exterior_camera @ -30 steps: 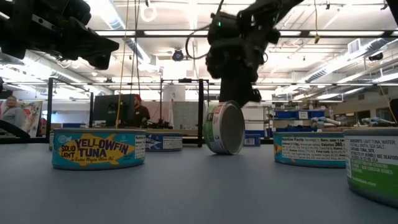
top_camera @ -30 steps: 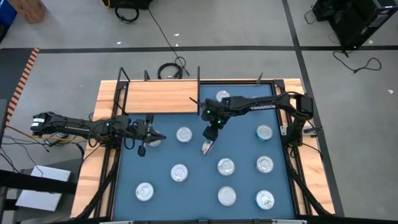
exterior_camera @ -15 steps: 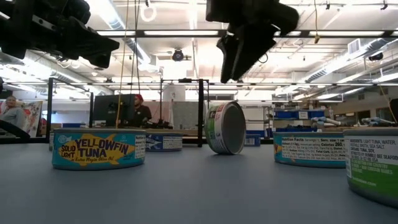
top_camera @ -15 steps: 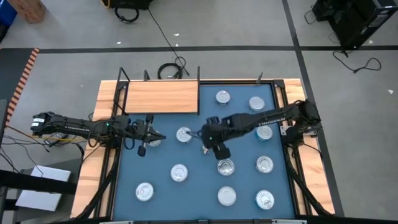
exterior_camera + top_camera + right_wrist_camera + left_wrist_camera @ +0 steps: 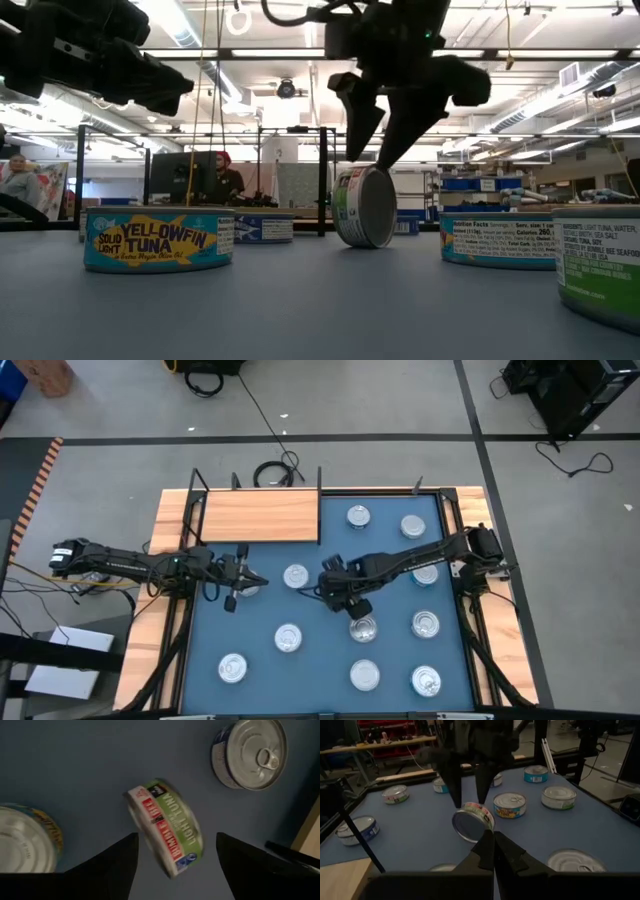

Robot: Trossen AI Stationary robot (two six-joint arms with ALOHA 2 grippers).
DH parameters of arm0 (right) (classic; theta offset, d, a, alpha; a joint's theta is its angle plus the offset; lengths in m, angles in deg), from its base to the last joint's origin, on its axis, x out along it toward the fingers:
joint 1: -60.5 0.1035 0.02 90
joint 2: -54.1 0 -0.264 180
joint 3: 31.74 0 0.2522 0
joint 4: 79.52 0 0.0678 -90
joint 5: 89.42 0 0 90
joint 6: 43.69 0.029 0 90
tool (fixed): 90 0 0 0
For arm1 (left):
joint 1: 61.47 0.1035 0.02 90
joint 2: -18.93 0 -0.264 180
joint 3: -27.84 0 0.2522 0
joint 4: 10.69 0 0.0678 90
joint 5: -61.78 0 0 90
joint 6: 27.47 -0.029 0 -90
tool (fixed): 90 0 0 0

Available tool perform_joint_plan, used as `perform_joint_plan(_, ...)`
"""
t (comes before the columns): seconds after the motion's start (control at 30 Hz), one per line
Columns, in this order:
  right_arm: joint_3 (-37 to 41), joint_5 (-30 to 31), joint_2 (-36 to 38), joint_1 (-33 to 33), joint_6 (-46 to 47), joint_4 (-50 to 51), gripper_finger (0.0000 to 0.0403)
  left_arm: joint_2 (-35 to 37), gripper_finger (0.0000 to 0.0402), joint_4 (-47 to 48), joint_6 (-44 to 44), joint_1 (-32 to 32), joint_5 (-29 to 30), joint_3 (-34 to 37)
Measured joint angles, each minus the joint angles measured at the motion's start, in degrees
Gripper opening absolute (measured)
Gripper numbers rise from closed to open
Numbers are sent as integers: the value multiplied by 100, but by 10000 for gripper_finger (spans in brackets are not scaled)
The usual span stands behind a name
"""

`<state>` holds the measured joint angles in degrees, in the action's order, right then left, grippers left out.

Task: Stack canned seafood by type on shelf
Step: Put the green tuna can on the shelf

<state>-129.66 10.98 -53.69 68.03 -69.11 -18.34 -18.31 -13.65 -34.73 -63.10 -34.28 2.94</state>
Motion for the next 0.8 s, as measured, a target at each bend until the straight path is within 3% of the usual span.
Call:
perform_joint_plan(0.5,-2,-944,-70,-432,-216,-179,258,-65,4,-65,-17,2,0,0)
perform_joint_plan(0.8,3,-1185,-532,-445,596,-232,234,-67,4,-79,-15,0,0,0)
